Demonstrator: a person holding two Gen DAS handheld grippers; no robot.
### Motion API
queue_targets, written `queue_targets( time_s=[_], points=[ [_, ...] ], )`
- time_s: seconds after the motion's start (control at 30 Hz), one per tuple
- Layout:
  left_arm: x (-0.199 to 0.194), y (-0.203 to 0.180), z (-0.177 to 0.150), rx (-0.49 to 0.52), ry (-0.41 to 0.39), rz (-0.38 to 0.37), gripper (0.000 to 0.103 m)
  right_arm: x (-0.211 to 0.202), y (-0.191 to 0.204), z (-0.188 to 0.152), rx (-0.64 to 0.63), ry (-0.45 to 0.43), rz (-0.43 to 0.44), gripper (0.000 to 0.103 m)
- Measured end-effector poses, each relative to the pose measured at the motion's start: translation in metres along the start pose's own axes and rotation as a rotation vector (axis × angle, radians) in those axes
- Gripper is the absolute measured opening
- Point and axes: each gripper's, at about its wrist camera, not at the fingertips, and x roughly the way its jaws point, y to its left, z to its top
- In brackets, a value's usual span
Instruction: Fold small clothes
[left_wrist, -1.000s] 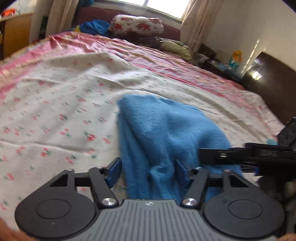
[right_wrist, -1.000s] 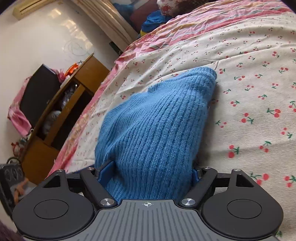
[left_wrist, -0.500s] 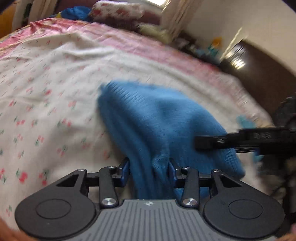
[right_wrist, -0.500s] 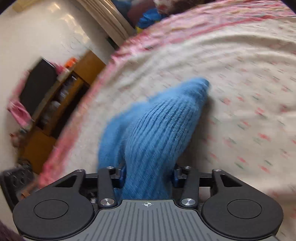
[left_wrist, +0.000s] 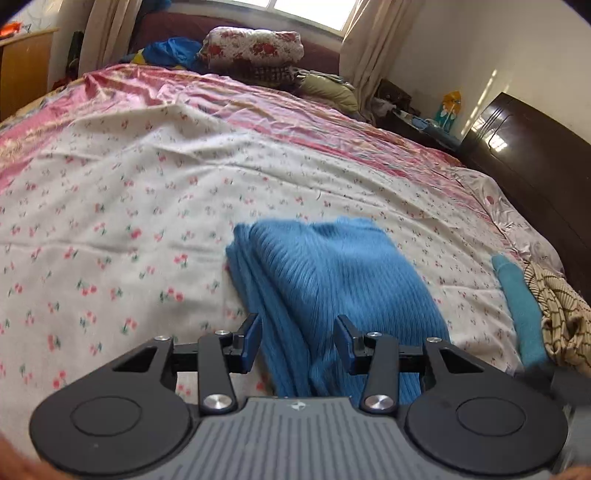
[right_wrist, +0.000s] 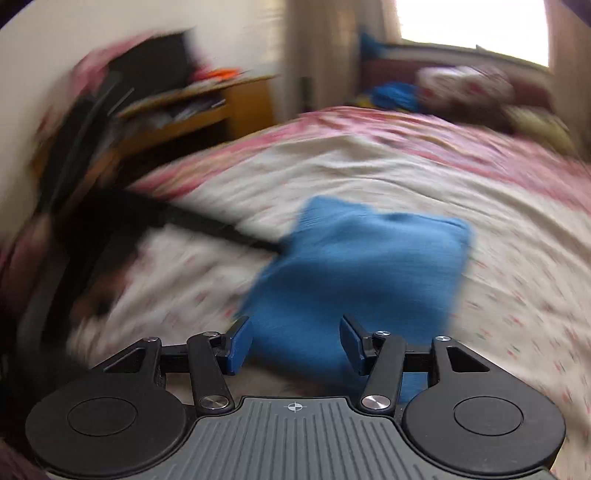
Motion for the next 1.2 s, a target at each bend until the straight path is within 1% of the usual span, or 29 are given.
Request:
queue_targets(
  time_s=[0.07,0.13,0.2,0.23,0.27,0.33,0.37,0.4,0.43,0.53,0.6,0.67,0.73,0.83,0.87,0.9,0.97,1.1,1.2],
  points=[
    [0.010,-0.003,0.010,0.009,0.002,0.009,0.049,0.010,0.015,-0.001,-0.077,0.005,-0.015,0.047],
    [0.020,-0.004,0.018,0.012,0.016,0.012,0.049,0.017,0.026,-0.004,-0.162,0.001,-0.071,0.046],
    [0.033,-0.006,0.024,0.023,0.024,0.031,0.049,0.026,0.029,-0.005,-0.201,0.021,-0.112,0.040],
    [0.038,-0.007,0.026,0.029,0.026,0.048,0.048,0.030,0.029,-0.006,-0.196,0.040,-0.121,0.028],
    [0.043,-0.007,0.028,0.035,0.030,0.059,0.047,0.033,0.026,-0.005,-0.171,0.059,-0.112,0.015],
    [0.046,-0.007,0.033,0.033,0.025,0.060,0.030,0.034,0.018,-0.002,-0.094,0.071,-0.080,0.009],
    [0.047,-0.007,0.036,0.035,0.025,0.059,0.026,0.033,0.015,0.000,-0.067,0.067,-0.074,0.008],
    [0.048,-0.007,0.040,0.040,0.022,0.057,0.021,0.029,0.015,0.001,-0.041,0.060,-0.064,0.007],
    [0.047,-0.006,0.043,0.042,0.018,0.053,0.019,0.024,0.013,0.001,-0.012,0.051,-0.050,0.006],
    [0.044,-0.004,0.054,0.044,-0.011,0.044,0.018,0.016,0.009,0.014,0.064,0.010,-0.006,0.006],
    [0.041,0.000,0.059,0.039,-0.042,0.050,0.016,0.012,0.011,0.022,0.088,-0.027,0.014,0.006],
    [0.040,0.008,0.061,0.023,-0.056,0.061,0.016,0.013,0.015,0.027,0.091,-0.052,0.024,0.006],
    [0.047,0.018,0.055,-0.010,-0.039,0.082,0.014,0.026,0.017,0.024,0.083,-0.039,0.018,0.006],
    [0.058,0.024,0.038,0.015,0.005,0.130,0.015,0.052,0.016,0.010,0.095,0.045,0.024,0.007],
    [0.058,0.024,0.035,0.023,0.005,0.144,0.015,0.055,0.017,0.006,0.085,0.042,0.025,0.008],
    [0.055,0.023,0.033,0.028,0.000,0.152,0.015,0.053,0.018,0.005,0.073,0.034,0.027,0.009],
    [0.047,0.022,0.035,0.027,-0.014,0.160,0.015,0.044,0.015,0.008,0.094,0.023,0.037,0.013],
    [0.026,0.012,0.043,0.057,-0.060,0.197,0.015,0.024,0.012,0.009,0.085,-0.003,0.027,0.014],
    [0.011,0.001,0.042,0.068,-0.070,0.192,0.015,0.010,0.011,0.008,0.110,-0.030,0.016,0.014]
  ],
)
